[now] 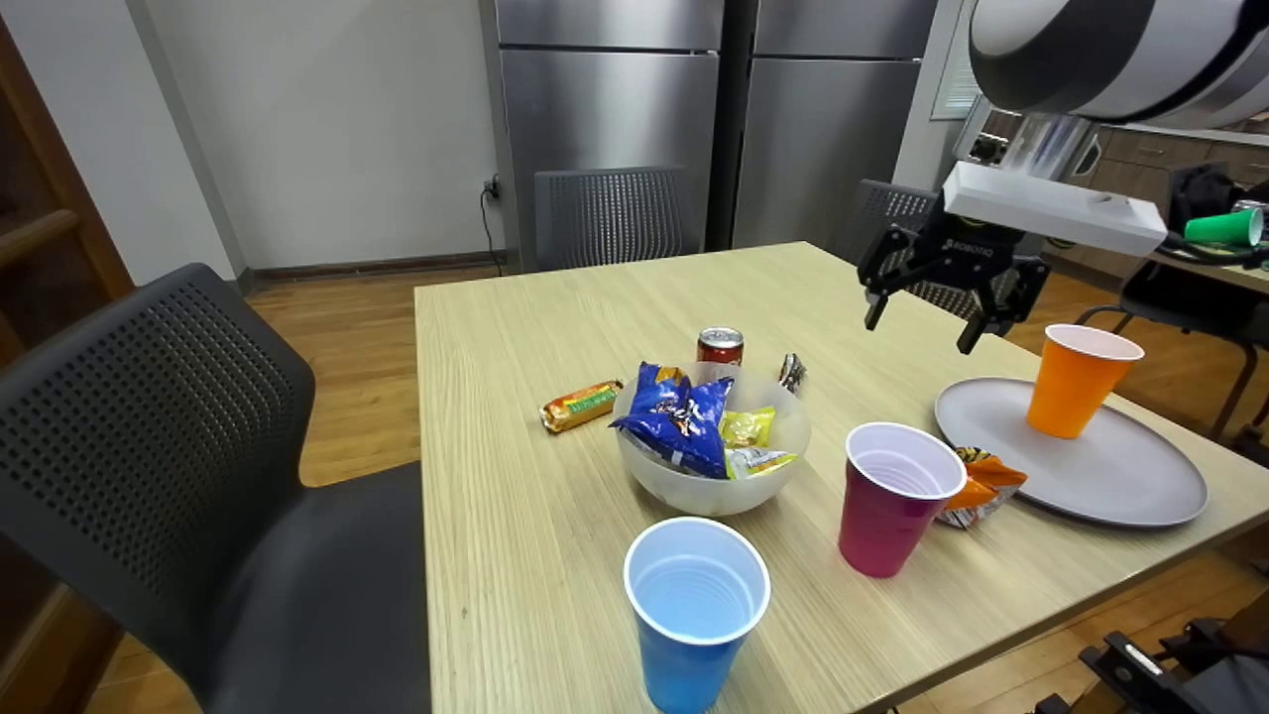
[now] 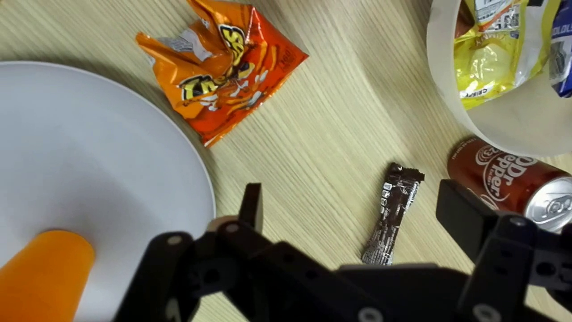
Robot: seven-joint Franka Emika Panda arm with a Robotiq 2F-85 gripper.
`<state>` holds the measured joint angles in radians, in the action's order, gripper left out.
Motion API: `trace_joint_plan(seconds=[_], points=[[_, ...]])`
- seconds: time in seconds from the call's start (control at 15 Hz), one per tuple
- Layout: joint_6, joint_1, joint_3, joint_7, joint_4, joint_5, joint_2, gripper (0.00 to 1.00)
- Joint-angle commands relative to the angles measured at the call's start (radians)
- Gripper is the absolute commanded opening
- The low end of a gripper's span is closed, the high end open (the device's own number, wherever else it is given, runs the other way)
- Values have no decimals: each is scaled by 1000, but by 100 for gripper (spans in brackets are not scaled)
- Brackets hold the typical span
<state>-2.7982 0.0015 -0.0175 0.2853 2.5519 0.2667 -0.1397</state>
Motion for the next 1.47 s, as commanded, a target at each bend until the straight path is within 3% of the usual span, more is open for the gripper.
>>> trace_joint_plan(seconds=[0.0, 0.4, 1.4], points=[[29, -10, -4, 4, 25, 10, 1, 100], [26, -6, -18, 38, 60, 12, -36, 100], [-24, -24, 19, 29, 85, 214, -123, 100]])
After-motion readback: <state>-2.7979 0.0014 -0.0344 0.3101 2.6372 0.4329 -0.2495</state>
